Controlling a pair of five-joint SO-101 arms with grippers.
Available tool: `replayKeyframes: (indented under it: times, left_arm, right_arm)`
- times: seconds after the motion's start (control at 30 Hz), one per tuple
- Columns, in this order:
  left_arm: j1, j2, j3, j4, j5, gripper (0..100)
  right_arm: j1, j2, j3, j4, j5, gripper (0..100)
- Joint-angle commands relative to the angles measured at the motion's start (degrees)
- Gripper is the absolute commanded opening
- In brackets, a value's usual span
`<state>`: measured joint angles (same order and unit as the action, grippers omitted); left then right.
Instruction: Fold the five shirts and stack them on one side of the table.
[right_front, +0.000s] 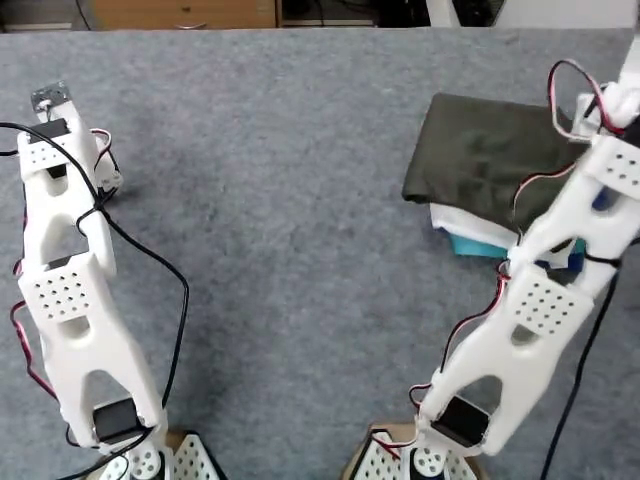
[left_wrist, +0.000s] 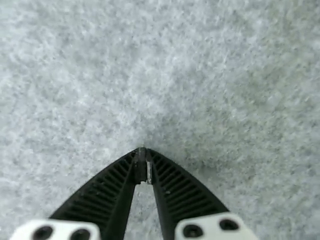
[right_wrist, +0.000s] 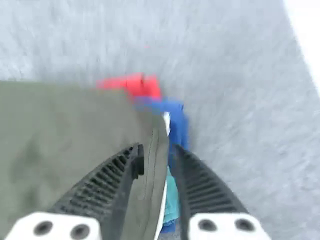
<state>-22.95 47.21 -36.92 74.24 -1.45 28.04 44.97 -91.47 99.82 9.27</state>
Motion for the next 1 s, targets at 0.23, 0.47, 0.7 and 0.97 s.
replayKeyframes:
  times: [0.23,0.47,0.7,0.97]
  left_arm:
    - [4.57,-14.37,-3.08,17.23,0.18,2]
    - [5.36,-31.96,25.49,11.78,-1.32,2]
    - [6.86,-66.51,83.43,-22.15,-7.82,2]
    - [6.95,-91.21,106.9,-32.09,-6.24,2]
  right_arm:
    - [-10.33,-25.45,-1.19,2.64,-1.85,1.1]
    - [-16.84,-38.2,9.71,2.64,-12.04,0.2]
    - [-27.56,-53.67,41.19,2.46,-20.31,0.2]
    - [-39.96,-72.75,86.2,-7.21,-18.11,0.2]
